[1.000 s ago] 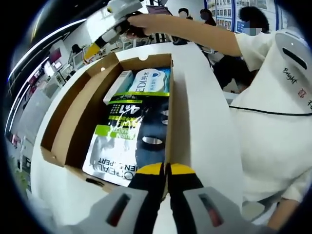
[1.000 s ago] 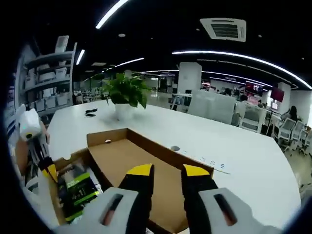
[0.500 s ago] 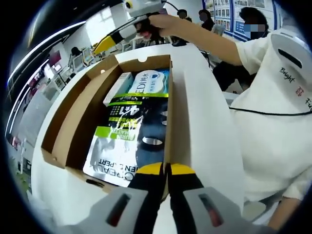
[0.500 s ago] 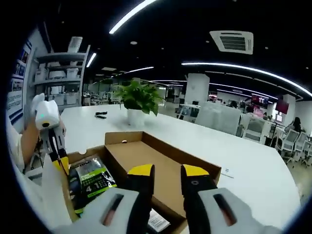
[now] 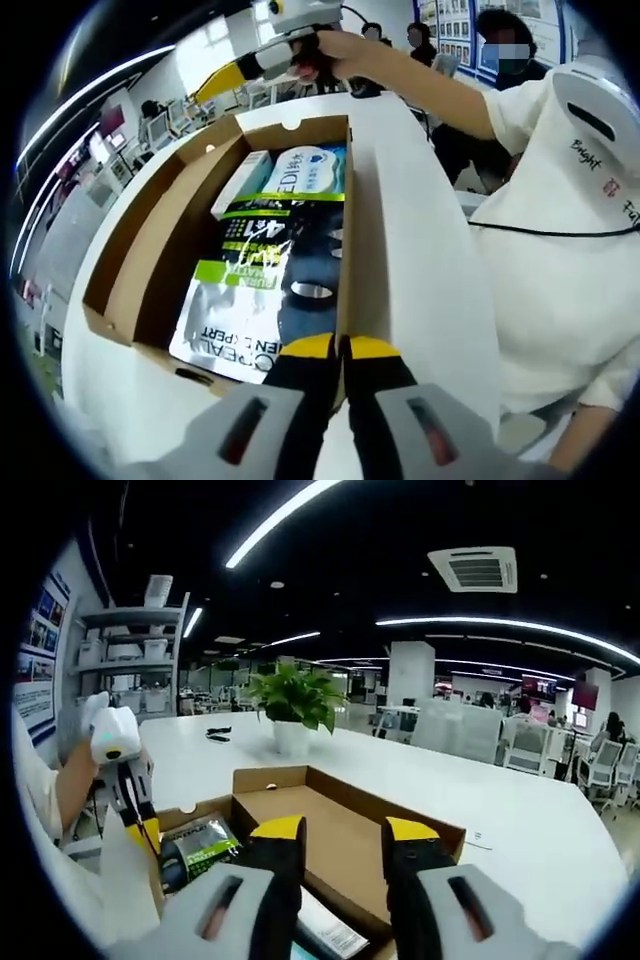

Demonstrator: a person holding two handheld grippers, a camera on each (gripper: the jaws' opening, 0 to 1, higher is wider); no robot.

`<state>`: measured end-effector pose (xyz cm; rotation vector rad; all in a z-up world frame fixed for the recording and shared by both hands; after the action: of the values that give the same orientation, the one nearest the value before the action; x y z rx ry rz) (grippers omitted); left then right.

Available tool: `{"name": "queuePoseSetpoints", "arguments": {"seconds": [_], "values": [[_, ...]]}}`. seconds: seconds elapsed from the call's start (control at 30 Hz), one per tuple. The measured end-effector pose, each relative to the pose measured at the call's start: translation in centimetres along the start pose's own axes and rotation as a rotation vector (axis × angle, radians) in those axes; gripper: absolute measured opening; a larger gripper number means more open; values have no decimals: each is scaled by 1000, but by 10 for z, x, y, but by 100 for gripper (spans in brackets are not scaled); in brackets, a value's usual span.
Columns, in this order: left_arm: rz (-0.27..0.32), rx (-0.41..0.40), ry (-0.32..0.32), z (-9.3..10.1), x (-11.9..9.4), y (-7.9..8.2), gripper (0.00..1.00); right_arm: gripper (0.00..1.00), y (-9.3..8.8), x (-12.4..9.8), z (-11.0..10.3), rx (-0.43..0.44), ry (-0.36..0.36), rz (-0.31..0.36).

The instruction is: Operate the shoe box by opening the lid, removing the specified soft item, and placing it in the target area until the item is outside and the box remains undamaged.

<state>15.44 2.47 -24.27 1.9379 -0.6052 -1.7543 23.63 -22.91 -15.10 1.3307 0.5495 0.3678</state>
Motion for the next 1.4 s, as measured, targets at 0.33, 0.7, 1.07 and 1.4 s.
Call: {"name": "queuePoseSetpoints", "arguments": {"seconds": [0.33,0.7,1.07,1.4], "values": [[-6,-17,-3,-4,0,-1,3,29,-6,-45,9,200,-62,159],[5,-16,-9,-3,-1,-2,3,23,3,-61,11,193,-66,205],[17,-7,18,-1,-1,-2,3,29,-5,-40,-22,43,80,128],[17,-8,18,-2,-1,-2,3,30,-12,-26,-33,54,188,-10]]}}
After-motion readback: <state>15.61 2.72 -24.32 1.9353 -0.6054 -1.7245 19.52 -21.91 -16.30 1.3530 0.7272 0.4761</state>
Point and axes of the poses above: the point that each gripper's makers call its tool centre point, and the gripper's own axes: x roughly forward along the fingers, z roughly to its right, y roughly out of its top, the point moved 6 cm from there along -x, roughly backward along the fingers, and after that the axes turned 3 degrees about -x, right-handed, at the moved point
